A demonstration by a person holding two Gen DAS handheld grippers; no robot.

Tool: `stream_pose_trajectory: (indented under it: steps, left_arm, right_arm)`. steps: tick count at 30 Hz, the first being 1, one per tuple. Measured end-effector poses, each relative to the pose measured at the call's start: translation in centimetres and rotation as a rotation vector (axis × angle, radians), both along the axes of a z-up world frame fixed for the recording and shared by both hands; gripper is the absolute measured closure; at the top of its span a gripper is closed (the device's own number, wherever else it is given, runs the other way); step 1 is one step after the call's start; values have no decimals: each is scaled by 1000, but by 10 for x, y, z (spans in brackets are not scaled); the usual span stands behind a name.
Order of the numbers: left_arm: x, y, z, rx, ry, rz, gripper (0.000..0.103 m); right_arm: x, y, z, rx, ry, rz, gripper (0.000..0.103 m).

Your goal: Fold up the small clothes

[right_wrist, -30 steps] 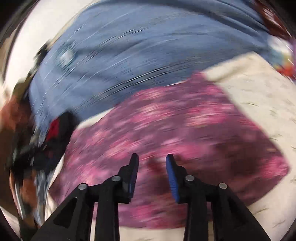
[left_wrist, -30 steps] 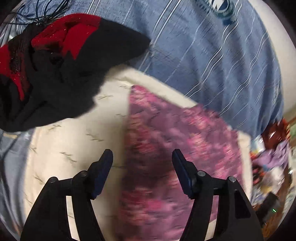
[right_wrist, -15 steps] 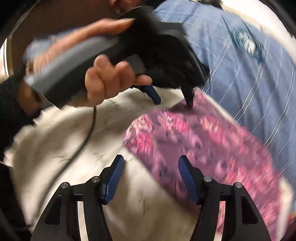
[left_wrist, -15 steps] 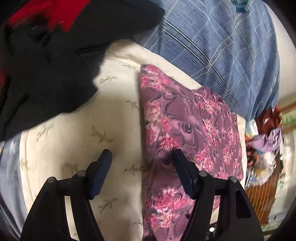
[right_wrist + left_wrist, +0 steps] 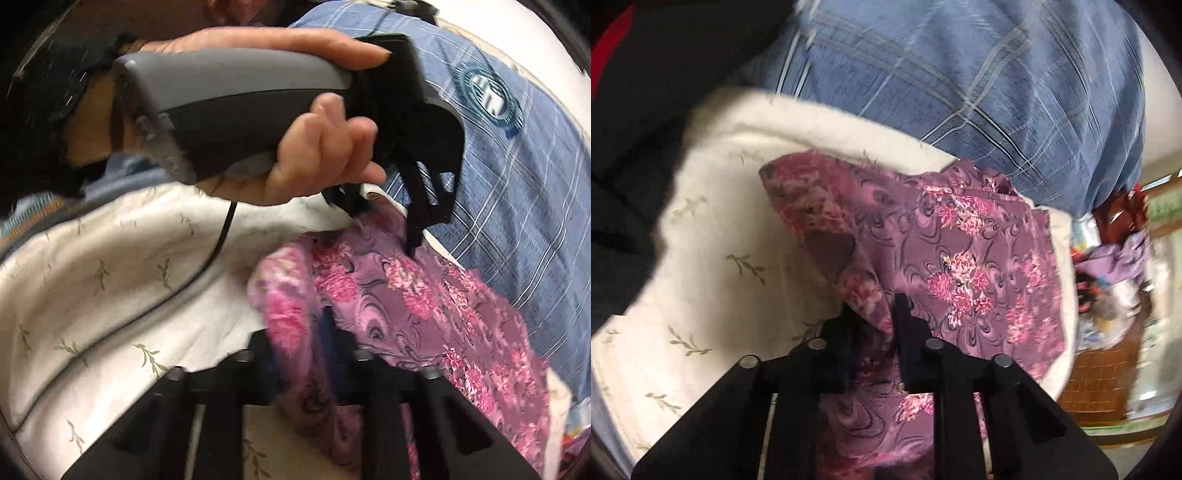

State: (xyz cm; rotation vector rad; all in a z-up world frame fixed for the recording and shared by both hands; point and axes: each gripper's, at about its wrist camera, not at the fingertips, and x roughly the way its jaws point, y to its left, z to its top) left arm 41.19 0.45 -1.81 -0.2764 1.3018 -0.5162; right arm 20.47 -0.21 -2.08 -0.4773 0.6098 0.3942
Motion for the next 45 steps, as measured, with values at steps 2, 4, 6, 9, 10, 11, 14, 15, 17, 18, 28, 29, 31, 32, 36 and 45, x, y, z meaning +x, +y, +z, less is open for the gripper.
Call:
stream_pose_trajectory:
  steps: [2,4,6,9,10,11,14,15,17,18,28,29,31,32,36,45]
  left_arm:
    - [-5,-4,11,20,-25,2,91]
    - [-10,-11,28,14,-49,1,91]
    - [-13,-24,47,7,-72,-4,91]
    - [-18,-62,72,23,-112,-42,91]
    - [-20,-77,76,34,-123,-58,91]
    - [-22,-97,80,52,-133,-77,92]
    - [-23,-147,72,85,-122,-121,93]
    - [-24,-161,66,102,-108,-134,93]
    - [-24,-197,46,166,-86,-156,93]
    - [-25,-210,36,205,-80,-160,93]
    - [-54,-273,22,528,-273,-126,44]
    - [-57,-274,26,547,-298,-129,44]
    - [-61,-275,29,554,-305,-120,44]
    - [-62,-274,32,548,-304,-113,44]
    - [-66,-271,39,571,-305,-96,44]
    - [-47,-261,60,585,-255,-108,40]
  right_arm:
    - [-2,-13,11,62,-19,-19,96]
    - [-6,-31,23,131,-37,-44,96]
    - [-8,-56,37,224,-37,-83,97]
    - [-11,-97,53,346,-31,-147,97]
    - [-13,-113,57,385,-29,-173,97]
    - [-15,-132,60,430,-26,-205,97]
    - [-21,-184,57,551,20,-303,97]
    - [-21,-200,53,583,36,-332,97]
    - [-25,-232,38,653,83,-396,97]
    - [-27,-244,31,681,105,-423,97]
    - [-30,-300,-22,941,247,-390,87]
    - [-32,-299,-22,947,243,-386,87]
    - [-34,-300,-21,947,237,-382,86]
    - [-35,-300,-21,945,235,-381,85]
    - [-30,-304,-22,943,236,-385,84]
    - [-45,-310,-14,922,239,-376,70]
